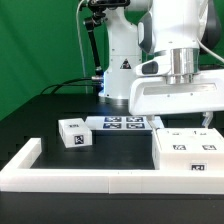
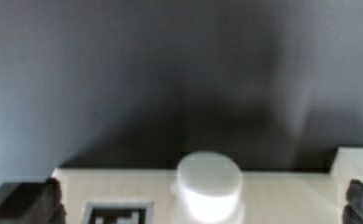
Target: Assemble cabinet
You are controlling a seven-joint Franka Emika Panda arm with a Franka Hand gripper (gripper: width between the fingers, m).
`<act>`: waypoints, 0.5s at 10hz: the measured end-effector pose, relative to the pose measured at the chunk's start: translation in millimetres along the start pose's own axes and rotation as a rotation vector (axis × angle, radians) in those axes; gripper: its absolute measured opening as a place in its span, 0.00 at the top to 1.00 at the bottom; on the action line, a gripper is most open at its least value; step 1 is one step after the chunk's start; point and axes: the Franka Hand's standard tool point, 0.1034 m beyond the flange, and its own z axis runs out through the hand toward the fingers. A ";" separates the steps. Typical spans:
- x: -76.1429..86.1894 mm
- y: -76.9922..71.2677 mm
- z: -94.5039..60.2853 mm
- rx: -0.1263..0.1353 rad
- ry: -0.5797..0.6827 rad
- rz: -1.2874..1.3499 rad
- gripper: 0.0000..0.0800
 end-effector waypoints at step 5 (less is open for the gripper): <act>2.9 2.2 26.7 -0.004 0.005 -0.013 0.00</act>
Offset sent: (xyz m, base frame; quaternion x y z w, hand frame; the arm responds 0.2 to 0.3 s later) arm 0.0133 -0.0002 -0.0274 -0.0249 0.0219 0.0070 0.9994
